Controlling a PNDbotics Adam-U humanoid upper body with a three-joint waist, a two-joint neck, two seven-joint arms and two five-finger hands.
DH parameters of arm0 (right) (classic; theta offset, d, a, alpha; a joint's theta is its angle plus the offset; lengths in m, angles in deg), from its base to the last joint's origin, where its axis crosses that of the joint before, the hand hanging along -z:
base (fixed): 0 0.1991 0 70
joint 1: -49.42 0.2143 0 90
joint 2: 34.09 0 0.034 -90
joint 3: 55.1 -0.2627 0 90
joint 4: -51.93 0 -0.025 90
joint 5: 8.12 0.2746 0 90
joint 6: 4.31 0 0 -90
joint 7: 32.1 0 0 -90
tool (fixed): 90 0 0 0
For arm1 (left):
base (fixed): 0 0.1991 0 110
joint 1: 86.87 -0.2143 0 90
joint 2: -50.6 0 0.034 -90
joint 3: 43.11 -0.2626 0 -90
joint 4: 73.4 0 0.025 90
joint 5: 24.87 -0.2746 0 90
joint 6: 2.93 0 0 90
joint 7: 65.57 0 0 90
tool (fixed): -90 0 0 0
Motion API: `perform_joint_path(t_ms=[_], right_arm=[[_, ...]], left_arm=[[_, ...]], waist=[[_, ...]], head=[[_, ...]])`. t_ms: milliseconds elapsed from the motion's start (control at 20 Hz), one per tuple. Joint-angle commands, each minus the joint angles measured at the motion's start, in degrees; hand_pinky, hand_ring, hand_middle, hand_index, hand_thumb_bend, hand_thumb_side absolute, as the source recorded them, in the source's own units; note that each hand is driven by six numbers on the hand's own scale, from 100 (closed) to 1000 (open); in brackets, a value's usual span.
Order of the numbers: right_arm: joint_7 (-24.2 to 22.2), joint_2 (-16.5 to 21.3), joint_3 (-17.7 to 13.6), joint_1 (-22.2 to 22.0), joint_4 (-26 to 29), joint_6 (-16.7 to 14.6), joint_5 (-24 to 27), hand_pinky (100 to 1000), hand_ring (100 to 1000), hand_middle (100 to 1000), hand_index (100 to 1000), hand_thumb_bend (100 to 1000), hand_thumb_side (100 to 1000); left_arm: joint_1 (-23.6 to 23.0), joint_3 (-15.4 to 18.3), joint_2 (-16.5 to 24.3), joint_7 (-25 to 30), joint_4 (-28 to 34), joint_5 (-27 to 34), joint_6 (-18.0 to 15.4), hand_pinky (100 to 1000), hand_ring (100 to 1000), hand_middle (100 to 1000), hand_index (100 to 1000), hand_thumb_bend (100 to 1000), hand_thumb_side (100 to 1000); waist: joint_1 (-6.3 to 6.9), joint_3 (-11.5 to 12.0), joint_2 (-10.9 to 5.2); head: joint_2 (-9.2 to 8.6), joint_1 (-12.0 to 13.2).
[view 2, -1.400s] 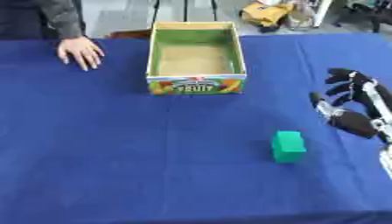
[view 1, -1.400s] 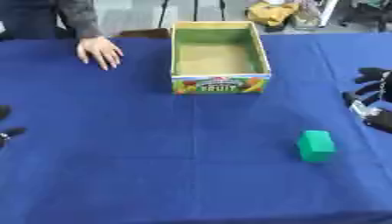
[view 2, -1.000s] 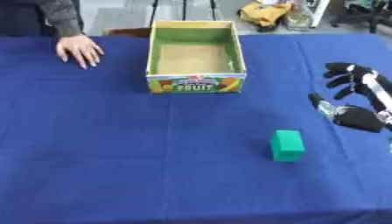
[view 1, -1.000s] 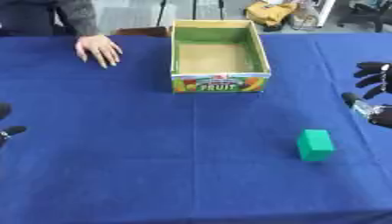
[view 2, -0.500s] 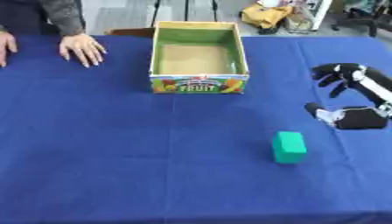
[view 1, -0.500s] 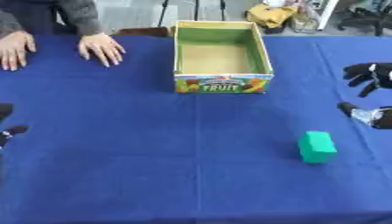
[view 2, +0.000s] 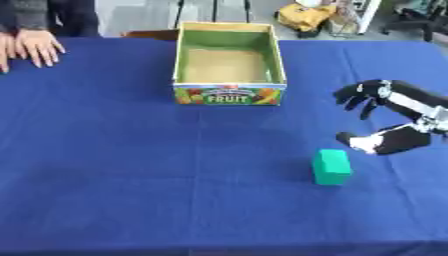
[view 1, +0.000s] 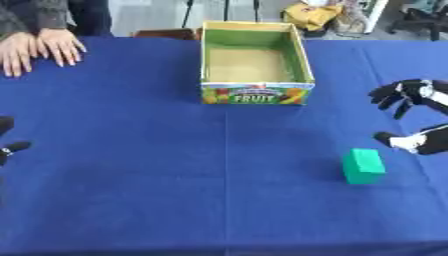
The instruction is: Pick up objects on the table and place them in the box.
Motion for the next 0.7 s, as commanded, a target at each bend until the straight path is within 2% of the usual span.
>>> perform_joint_path(t_ms=[50,700], right_arm=[[-1.0,2.4,0.1,1.0,-0.7,-0.2,0.3,611,760,764,883,355,267],[-3.9,1.5,2.7,1.9,-3.7,-0.7,-0.2,613,762,764,883,362,275]], left_arm=[[0.4,0.2,1.7,0.0,0.7,-0.2,0.0,672,898,745,750,566,718],[0.4,0.2,1.6,0.2,0.7,-0.1,0.0,672,898,745,750,567,719]], waist=[[0.05,-0.1,-0.61],[0.02,0.0,-0.49]], head=[[0.40,-0.2],[0.67,-0.5]])
